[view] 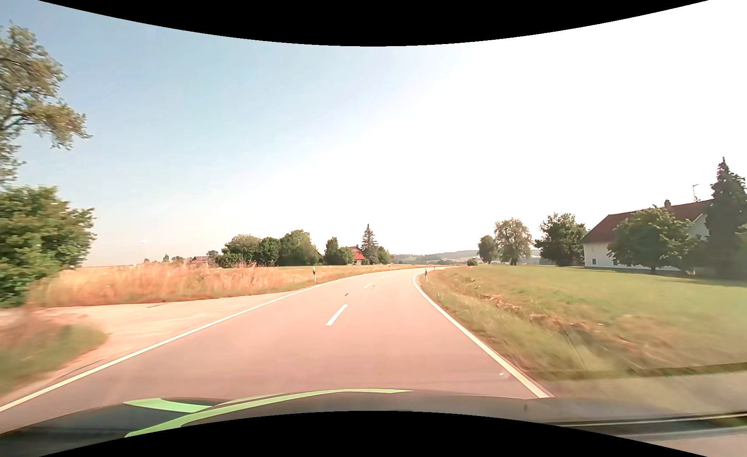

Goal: Follow the waypoints while adhering to traffic rules and regulations

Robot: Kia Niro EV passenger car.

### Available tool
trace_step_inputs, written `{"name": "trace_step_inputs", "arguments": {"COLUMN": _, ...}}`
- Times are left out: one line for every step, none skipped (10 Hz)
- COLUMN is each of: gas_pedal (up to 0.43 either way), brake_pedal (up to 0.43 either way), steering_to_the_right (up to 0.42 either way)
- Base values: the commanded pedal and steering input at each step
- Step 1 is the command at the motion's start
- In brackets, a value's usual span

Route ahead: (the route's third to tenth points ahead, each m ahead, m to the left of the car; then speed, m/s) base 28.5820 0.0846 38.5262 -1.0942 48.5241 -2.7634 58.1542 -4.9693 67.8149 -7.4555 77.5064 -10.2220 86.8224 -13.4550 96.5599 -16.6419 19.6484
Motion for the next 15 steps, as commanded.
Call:
{"name": "trace_step_inputs", "arguments": {"gas_pedal": 0.197, "brake_pedal": 0.000, "steering_to_the_right": 0.020}}
{"name": "trace_step_inputs", "arguments": {"gas_pedal": 0.197, "brake_pedal": 0.000, "steering_to_the_right": 0.018}}
{"name": "trace_step_inputs", "arguments": {"gas_pedal": 0.197, "brake_pedal": 0.000, "steering_to_the_right": 0.018}}
{"name": "trace_step_inputs", "arguments": {"gas_pedal": 0.189, "brake_pedal": 0.000, "steering_to_the_right": 0.018}}
{"name": "trace_step_inputs", "arguments": {"gas_pedal": 0.189, "brake_pedal": 0.000, "steering_to_the_right": 0.018}}
{"name": "trace_step_inputs", "arguments": {"gas_pedal": 0.189, "brake_pedal": 0.000, "steering_to_the_right": 0.019}}
{"name": "trace_step_inputs", "arguments": {"gas_pedal": 0.189, "brake_pedal": 0.000, "steering_to_the_right": 0.021}}
{"name": "trace_step_inputs", "arguments": {"gas_pedal": 0.189, "brake_pedal": 0.000, "steering_to_the_right": 0.021}}
{"name": "trace_step_inputs", "arguments": {"gas_pedal": 0.189, "brake_pedal": 0.000, "steering_to_the_right": 0.021}}
{"name": "trace_step_inputs", "arguments": {"gas_pedal": 0.189, "brake_pedal": 0.000, "steering_to_the_right": 0.021}}
{"name": "trace_step_inputs", "arguments": {"gas_pedal": 0.189, "brake_pedal": 0.000, "steering_to_the_right": 0.021}}
{"name": "trace_step_inputs", "arguments": {"gas_pedal": 0.189, "brake_pedal": 0.000, "steering_to_the_right": 0.021}}
{"name": "trace_step_inputs", "arguments": {"gas_pedal": 0.177, "brake_pedal": 0.000, "steering_to_the_right": 0.021}}
{"name": "trace_step_inputs", "arguments": {"gas_pedal": 0.177, "brake_pedal": 0.000, "steering_to_the_right": 0.020}}
{"name": "trace_step_inputs", "arguments": {"gas_pedal": 0.177, "brake_pedal": 0.000, "steering_to_the_right": 0.020}}
